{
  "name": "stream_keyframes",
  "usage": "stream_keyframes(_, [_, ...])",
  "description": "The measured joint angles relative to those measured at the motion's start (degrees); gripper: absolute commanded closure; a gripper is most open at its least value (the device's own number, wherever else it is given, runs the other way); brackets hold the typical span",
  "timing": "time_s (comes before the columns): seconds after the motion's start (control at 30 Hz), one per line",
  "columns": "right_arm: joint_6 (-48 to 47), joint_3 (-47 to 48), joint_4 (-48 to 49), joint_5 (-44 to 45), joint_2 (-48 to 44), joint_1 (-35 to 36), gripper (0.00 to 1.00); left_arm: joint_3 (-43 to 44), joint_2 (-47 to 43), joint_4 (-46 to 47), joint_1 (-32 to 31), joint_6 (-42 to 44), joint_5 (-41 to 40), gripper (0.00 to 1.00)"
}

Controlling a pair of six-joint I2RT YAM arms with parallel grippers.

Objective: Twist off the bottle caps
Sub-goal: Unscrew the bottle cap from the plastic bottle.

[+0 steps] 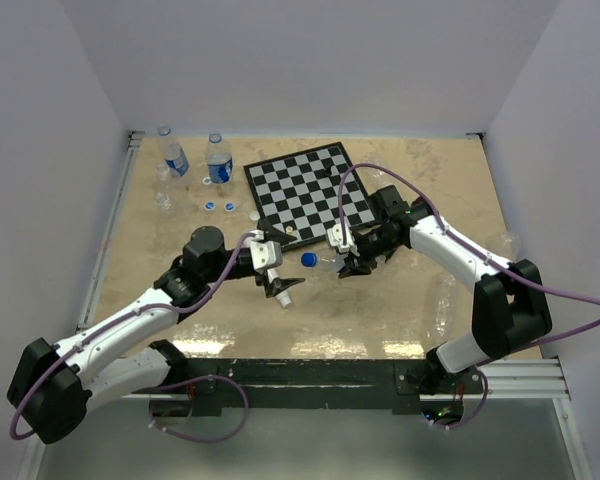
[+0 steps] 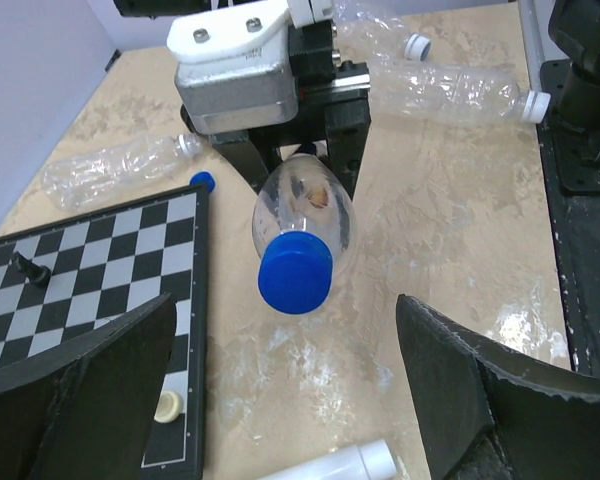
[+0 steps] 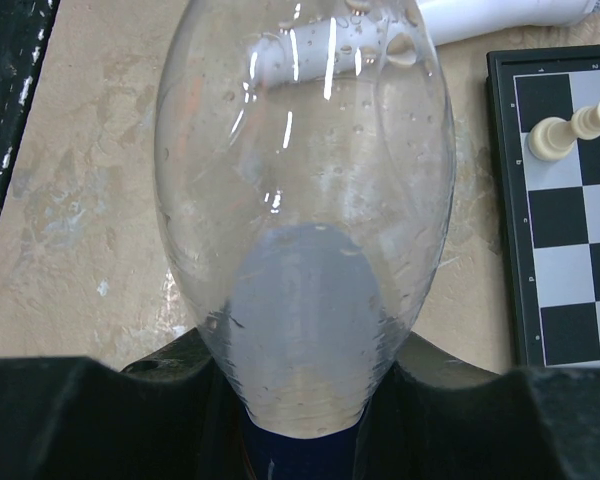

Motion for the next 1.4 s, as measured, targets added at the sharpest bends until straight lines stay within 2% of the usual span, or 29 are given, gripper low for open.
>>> stream_keyframes(0.23, [-0.5,0.0,-0.4,0.0,0.6,0.0,0.92,-0.2,3.2,4.5,0.0,-0.4,1.4,0.24])
stream_keyframes(0.5, [-0.8,0.3,-0.9,0.0,2.3,0.0,0.92,-0.2,6.4,5.3,0.0,-1.3,2.3,0.44])
stream_keyframes(0.9, [-1.0,0.3,-1.3,0.0,2.4,0.0,0.92,0.1,8.7,7.1,0.0,-3.8,5.2,0.52])
stream_keyframes(0.97, [-1.0,0.3,-1.3,0.0,2.4,0.0,0.92,0.2,9.0,7.5,0.0,-3.9,5.5,0.58])
stream_keyframes(1.07, [-1.3,0.3,-1.6,0.0,2.4,0.0,0.92,0.4,9.4,7.8,0.1,-4.5,5.6,0.73])
stream_keyframes(1.17, [-1.4,0.3,-1.7,-0.2,2.4,0.0,0.92,0.8,9.6,7.7,0.1,-5.2,5.6,1.00])
stream_keyframes(1.3, [-1.3,0.3,-1.8,-0.3,2.4,0.0,0.92,1.6,10.0,7.0,0.2,-8.3,5.2,1.00])
stream_keyframes(1.4, [-1.1,0.4,-1.7,-0.7,2.4,-0.2,0.92,2.9,10.1,5.1,0.3,-14.9,2.8,1.00])
